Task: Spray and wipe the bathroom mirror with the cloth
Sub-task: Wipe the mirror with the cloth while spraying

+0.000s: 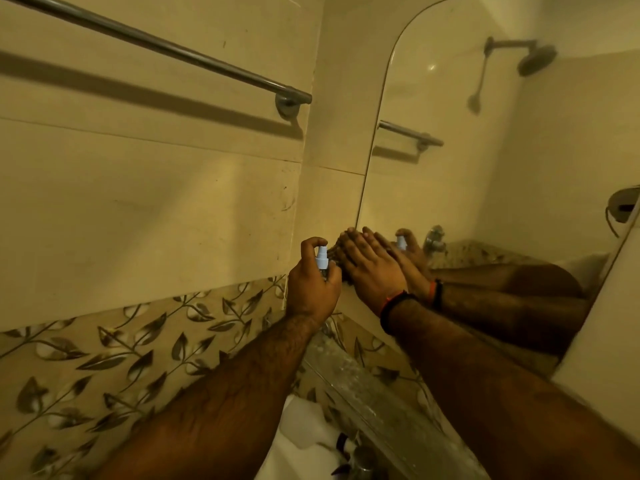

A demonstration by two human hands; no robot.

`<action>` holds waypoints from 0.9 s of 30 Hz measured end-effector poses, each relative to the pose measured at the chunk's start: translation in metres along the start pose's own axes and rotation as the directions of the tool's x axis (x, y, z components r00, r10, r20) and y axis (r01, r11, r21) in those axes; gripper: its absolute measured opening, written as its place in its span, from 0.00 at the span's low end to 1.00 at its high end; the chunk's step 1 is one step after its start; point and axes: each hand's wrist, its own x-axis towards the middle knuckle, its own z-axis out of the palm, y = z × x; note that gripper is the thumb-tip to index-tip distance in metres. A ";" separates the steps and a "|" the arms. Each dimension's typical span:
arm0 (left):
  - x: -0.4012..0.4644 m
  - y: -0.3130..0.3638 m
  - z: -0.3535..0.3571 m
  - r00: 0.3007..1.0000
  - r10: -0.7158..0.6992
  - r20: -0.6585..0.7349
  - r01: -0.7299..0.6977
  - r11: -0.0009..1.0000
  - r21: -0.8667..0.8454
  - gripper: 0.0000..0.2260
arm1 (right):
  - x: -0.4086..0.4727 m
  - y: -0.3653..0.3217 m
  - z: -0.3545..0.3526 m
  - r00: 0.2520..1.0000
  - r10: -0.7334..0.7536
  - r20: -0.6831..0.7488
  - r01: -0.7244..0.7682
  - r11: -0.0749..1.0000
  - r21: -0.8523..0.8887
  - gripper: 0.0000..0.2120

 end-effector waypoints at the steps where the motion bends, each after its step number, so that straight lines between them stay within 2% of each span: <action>1: -0.002 -0.001 0.000 1.000 -0.010 0.002 0.010 1.000 0.010 0.18 | -0.004 -0.003 0.003 1.000 -0.007 0.002 0.007 1.000 0.010 0.29; 6: -0.016 -0.007 0.000 0.999 -0.035 0.010 0.035 0.999 0.029 0.19 | -0.020 -0.011 0.011 0.998 -0.056 -0.004 0.057 0.997 0.047 0.28; 15: -0.034 0.003 0.000 0.997 -0.066 0.027 0.065 0.997 0.042 0.17 | -0.066 -0.021 0.026 0.992 -0.094 0.079 0.084 0.989 0.125 0.29; 27: -0.061 0.034 0.000 0.997 -0.039 0.067 0.040 0.999 -0.008 0.16 | -0.135 -0.006 0.015 0.983 -0.129 0.128 0.115 0.987 0.113 0.30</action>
